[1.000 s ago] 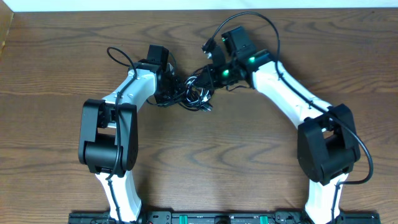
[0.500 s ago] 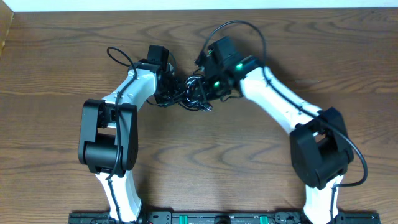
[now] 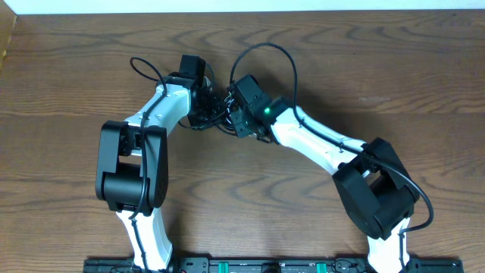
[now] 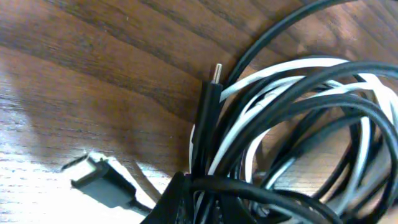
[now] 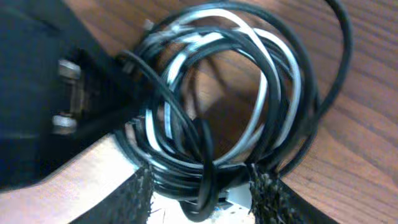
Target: Untangle cables
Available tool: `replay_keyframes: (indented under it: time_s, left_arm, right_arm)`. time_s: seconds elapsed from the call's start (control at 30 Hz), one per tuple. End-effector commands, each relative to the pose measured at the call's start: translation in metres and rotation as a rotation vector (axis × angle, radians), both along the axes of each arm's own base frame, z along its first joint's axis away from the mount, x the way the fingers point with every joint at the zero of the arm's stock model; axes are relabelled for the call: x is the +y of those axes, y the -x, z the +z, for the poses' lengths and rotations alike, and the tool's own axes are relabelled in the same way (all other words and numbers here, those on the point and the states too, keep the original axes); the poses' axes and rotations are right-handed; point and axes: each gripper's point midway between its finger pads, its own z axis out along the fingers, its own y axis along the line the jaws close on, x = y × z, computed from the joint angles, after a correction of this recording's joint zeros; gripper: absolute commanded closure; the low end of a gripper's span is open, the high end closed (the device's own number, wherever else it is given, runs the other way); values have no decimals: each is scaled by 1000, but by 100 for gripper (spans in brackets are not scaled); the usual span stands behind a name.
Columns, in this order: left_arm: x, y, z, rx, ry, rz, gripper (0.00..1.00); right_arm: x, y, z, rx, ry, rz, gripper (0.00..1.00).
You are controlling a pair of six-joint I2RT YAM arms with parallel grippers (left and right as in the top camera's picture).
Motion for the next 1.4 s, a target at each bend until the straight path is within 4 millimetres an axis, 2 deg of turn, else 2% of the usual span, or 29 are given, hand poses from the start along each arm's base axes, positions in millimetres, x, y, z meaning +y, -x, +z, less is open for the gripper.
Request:
replay_keyframes:
  time_s: [0.0,0.1,0.37,0.43,0.5,0.6,0.77,0.87,0.9,0.93,0.97,1.17,1.27,1.37]
  left_arm:
    - [4,3,-9,23,-13,5,92]
    - [4,3,-9,23,-13,5,92]
    - [4,3,-9,23,-13,5,92]
    - [4,3,-9,23,-13,5,92]
    - [4,3,-9,23,-13,5,92]
    - [4,3,-9,23,-13,5,92]
    - [4,4,-9,23,-13,5,92]
    - [4,4,-9,23,-13,5,92]
    - [4,4,-9,23,-13,5,92]
    - [4,4,-9,23,-13,5,92]
    - [4,4,-9,23,-13,5,92]
    - [4,4,-9,23,-13,5,92]
    - [4,3,-9,23,-13,5,77]
    - [4,3,-9,22,-13,5,75]
  right_arm:
    - [-15,-5,1,-72,53,-29,54]
    - [-26,-10,-1,-110,107,-52,57]
    - [-25,-10,0,-122,128,-10,62]
    - [-24,-11,1,-127,123,-9,68]
    - [-20,-14,7,-144,105,-11,69]
    - [-12,-18,27,-168,63,-3,62]
    - [-7,-19,68,-229,3,-2,38]
    - [-8,-15,75,-224,-4,4,32]
    - [-9,-15,75,-222,-2,3,23]
    - [-10,-14,74,-218,1,4,8]
    - [-11,-13,72,-211,7,3,1]
    - [-13,-10,69,-195,19,3,1]
    - [-13,-10,69,-195,19,3,1]
    - [-16,-11,69,-193,18,-2,1]
